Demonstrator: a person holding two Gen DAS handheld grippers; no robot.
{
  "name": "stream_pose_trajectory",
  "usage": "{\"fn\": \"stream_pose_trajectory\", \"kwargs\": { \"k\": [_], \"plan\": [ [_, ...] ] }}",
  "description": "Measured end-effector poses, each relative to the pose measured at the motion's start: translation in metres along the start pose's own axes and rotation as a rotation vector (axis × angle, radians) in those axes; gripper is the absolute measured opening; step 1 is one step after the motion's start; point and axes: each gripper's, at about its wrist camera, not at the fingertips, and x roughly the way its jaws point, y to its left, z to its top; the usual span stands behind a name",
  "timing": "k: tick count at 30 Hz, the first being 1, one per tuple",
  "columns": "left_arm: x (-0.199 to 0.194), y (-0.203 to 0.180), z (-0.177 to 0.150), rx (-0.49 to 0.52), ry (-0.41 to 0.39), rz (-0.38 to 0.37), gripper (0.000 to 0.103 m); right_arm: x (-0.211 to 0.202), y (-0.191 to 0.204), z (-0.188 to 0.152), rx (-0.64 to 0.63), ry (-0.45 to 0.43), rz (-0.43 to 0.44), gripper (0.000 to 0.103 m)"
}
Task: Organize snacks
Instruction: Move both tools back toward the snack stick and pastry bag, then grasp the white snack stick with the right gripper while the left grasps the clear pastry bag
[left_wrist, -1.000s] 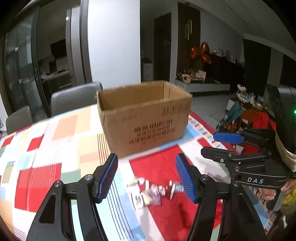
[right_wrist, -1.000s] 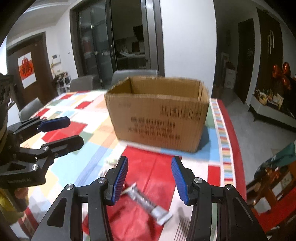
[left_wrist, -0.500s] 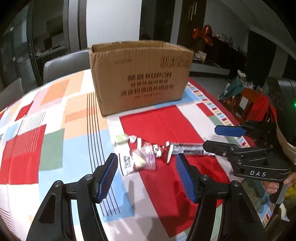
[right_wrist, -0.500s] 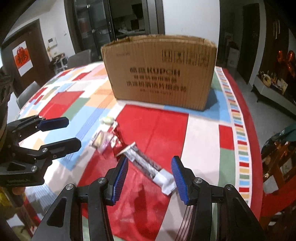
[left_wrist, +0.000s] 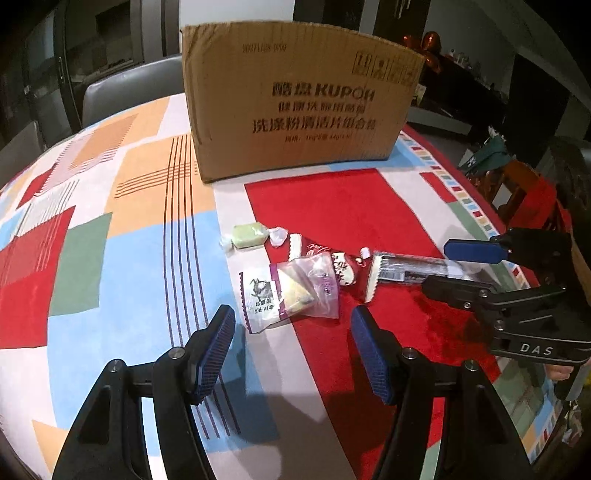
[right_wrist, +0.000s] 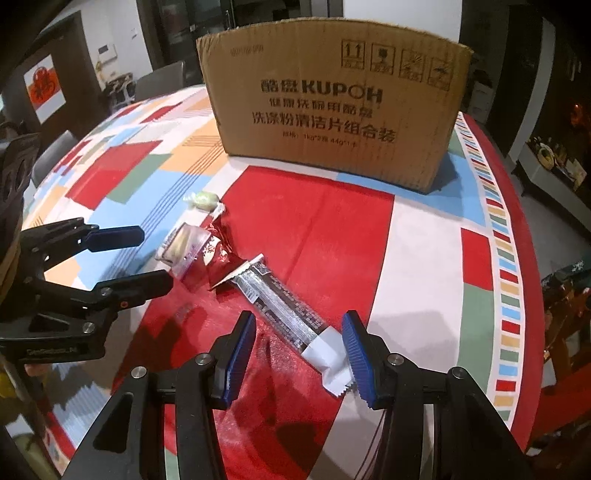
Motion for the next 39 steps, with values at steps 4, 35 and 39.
{"fn": "stream_pose_trajectory", "kwargs": {
  "k": [4,35,39],
  "plan": [
    [0.009,0.004,0.002,-0.009,0.01,0.004,0.064,0.005,0.0,0.002,-0.013,0.007,-0.005,0.05],
    [0.009,0.018,0.006,-0.085,-0.07,-0.013,0.033,0.014,0.009,0.009,0.037,-0.034,0.047,0.02],
    [-0.004,0.013,0.004,-0.079,-0.098,-0.001,0.033,0.003,0.006,0.006,0.055,-0.057,0.045,0.019]
  ]
}}
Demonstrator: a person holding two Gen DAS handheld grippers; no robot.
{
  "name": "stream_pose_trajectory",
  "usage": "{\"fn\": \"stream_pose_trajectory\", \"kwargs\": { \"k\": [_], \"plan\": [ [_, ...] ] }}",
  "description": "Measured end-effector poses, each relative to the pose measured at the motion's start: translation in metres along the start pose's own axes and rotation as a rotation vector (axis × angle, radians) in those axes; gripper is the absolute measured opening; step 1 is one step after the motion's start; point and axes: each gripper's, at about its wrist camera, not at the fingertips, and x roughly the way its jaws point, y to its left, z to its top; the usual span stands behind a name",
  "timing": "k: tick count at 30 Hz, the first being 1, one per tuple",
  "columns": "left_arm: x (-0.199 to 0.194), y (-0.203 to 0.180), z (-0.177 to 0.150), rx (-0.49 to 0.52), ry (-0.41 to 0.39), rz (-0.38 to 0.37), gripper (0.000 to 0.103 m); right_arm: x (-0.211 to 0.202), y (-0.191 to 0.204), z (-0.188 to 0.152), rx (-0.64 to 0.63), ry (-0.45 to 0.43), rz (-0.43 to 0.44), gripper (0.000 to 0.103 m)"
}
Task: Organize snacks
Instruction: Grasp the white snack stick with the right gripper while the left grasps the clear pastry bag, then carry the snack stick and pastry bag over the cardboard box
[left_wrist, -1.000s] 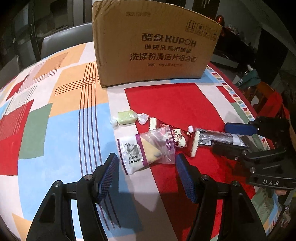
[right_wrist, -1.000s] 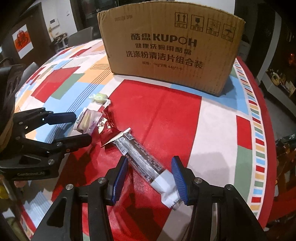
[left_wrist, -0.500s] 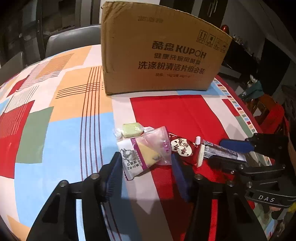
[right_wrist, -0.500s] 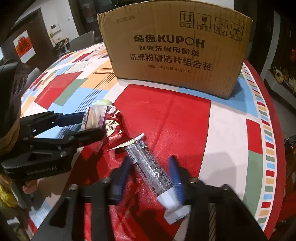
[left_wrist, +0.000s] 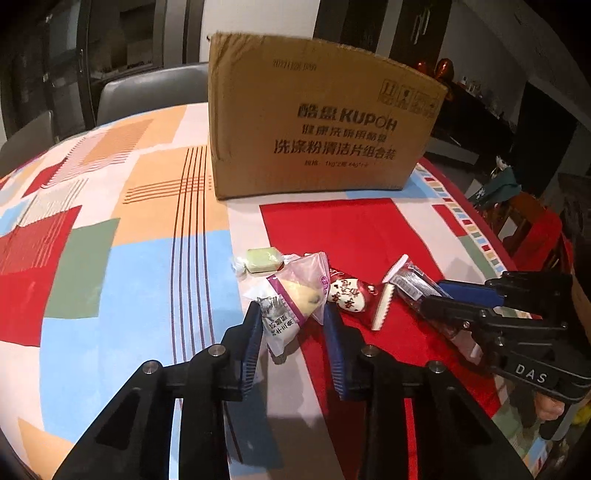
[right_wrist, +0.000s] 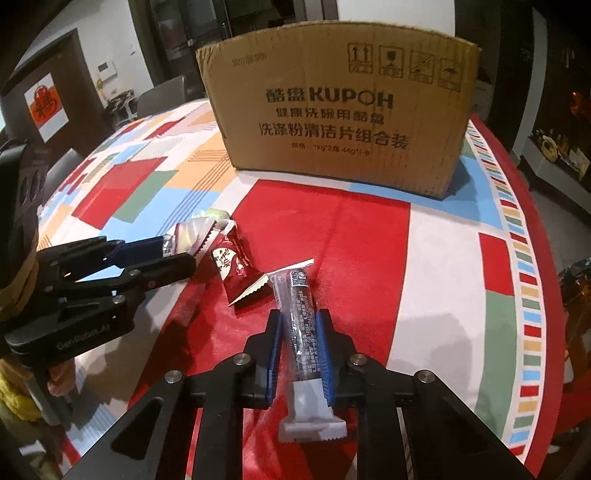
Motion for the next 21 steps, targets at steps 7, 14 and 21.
{"fn": "stream_pose_trajectory", "kwargs": {
  "k": [7,14,21],
  "plan": [
    [-0.02,-0.007,0.006,-0.005,-0.041,-0.017,0.033,-0.018,0.001,0.003,0.014,-0.044,0.019,0.019],
    [-0.043,-0.012,0.018,-0.013,-0.08,-0.032,0.033,-0.041,0.005,0.013,0.018,-0.109,0.034,0.019],
    [-0.071,-0.02,0.036,0.011,-0.157,-0.045,0.033,-0.067,0.006,0.028,0.018,-0.197,0.035,0.019]
  ]
}}
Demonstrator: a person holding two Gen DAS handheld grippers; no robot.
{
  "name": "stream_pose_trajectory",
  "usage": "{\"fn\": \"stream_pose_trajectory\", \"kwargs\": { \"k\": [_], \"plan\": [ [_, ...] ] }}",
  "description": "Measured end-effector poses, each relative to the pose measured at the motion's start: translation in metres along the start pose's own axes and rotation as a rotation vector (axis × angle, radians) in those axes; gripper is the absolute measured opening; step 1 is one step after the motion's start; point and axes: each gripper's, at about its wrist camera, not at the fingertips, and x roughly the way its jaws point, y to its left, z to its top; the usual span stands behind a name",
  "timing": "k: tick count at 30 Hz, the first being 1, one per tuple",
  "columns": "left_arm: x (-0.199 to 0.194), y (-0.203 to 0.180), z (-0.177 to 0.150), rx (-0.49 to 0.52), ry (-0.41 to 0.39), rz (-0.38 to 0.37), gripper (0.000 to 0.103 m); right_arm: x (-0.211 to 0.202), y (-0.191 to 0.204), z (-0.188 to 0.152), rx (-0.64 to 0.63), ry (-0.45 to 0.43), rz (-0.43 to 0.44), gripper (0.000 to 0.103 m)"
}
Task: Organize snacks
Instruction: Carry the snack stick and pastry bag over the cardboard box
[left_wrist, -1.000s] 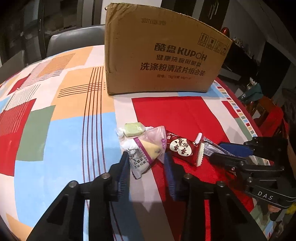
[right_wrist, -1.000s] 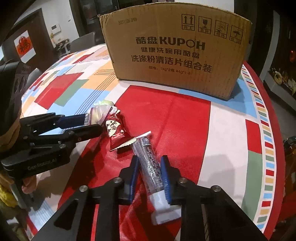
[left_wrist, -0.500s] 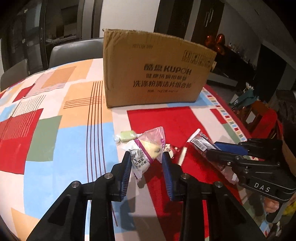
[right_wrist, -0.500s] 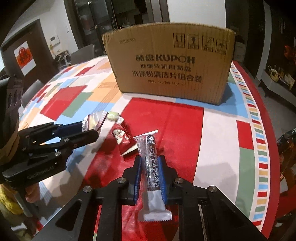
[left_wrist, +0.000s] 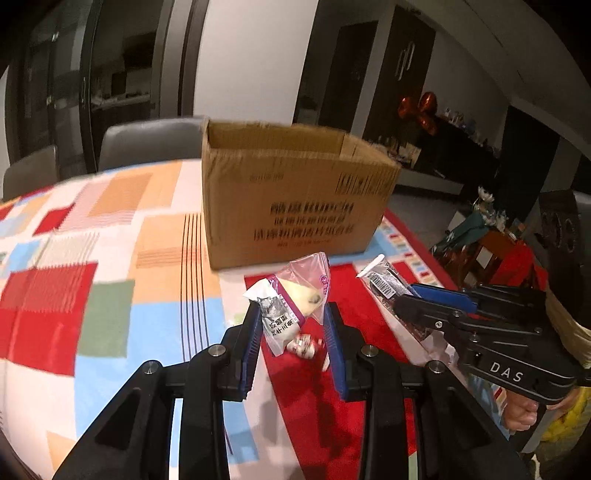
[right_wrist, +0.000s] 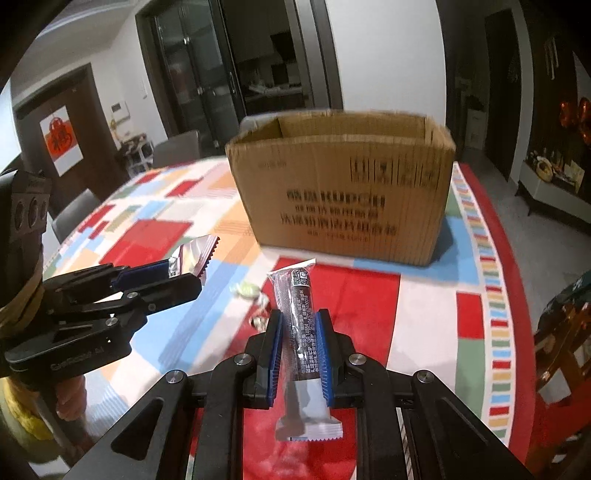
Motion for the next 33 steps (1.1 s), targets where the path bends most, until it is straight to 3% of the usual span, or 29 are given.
{"fn": "stream_pose_trajectory", "kwargs": {
  "k": [16,23,33],
  "plan": [
    [-0.017,0.0,0.067,0.038,-0.134,-0.005,0.033,-0.023,-0.011,0.06,0.072,-0.195,0.004,0.019],
    [-0.013,0.006,0.093,0.038,-0.164,0.011,0.033,-0.027,-0.018,0.088,0.136,-0.287,0.021,0.019],
    [0.006,0.011,0.12,0.037,-0.183,0.018,0.033,-0.025,-0.022,0.122,0.157,-0.355,0.014,0.019]
  ]
}}
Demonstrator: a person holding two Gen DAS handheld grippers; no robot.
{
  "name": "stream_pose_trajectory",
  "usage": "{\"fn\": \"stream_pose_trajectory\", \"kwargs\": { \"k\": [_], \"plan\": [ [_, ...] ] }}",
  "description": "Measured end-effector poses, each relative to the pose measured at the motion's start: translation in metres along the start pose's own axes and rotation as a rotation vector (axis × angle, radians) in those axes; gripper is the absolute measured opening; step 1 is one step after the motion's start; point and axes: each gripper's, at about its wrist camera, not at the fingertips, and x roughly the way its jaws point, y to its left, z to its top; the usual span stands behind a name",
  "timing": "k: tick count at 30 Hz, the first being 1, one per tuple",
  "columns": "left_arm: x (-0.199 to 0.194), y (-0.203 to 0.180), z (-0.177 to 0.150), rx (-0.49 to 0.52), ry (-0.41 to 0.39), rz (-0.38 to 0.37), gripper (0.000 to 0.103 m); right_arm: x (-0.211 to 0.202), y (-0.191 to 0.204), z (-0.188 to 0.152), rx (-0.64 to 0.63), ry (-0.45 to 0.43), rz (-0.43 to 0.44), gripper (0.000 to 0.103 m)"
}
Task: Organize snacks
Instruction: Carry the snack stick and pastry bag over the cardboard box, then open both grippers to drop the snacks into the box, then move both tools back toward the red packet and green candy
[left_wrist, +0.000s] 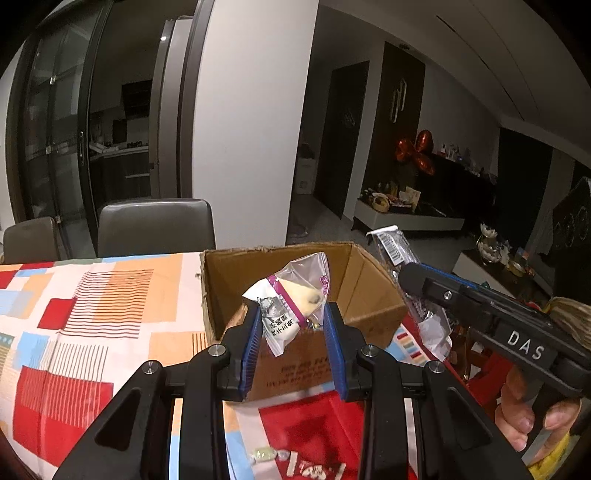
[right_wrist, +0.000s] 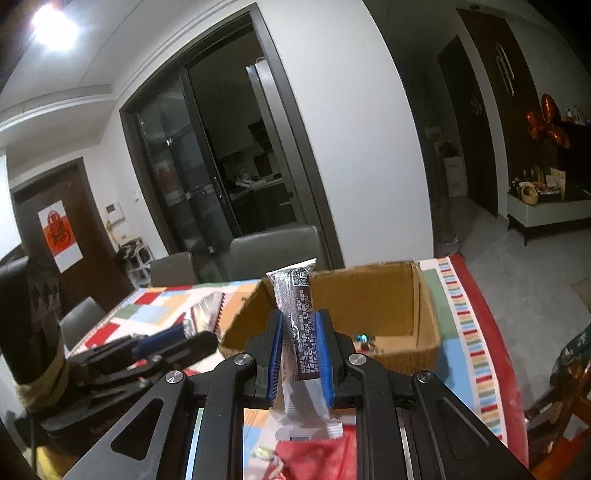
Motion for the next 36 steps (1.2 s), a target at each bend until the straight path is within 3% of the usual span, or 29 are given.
{"fn": "stream_pose_trajectory", "kwargs": {
  "k": [11,23,25,26,29,36],
  "plan": [
    [0.035,0.013,0.026,-0.024,0.018,-0.005,0.033,0.029,-0.001,0.027,-0.016,-0.021,-0.034,0.019],
    [0.078,0.02,0.032,-0.02,0.096,0.006,0.034,0.071,-0.022,0.027,-0.022,0.087,-0.06,0.019],
    [0.084,0.02,0.033,-0.015,0.104,0.021,0.042,0.076,-0.026,0.025,-0.015,0.103,-0.067,0.019],
    [0.088,0.017,0.035,-0.011,0.114,0.03,0.046,0.077,-0.027,0.024,-0.013,0.104,-0.078,0.021],
    [0.089,0.018,0.033,-0.017,0.125,0.037,0.052,0.076,-0.029,0.021,-0.015,0.1,-0.123,0.052],
    [0.058,0.01,0.018,0.02,0.074,0.058,0.06,0.049,-0.017,0.01,-0.09,0.07,-0.13,0.052]
  ]
}}
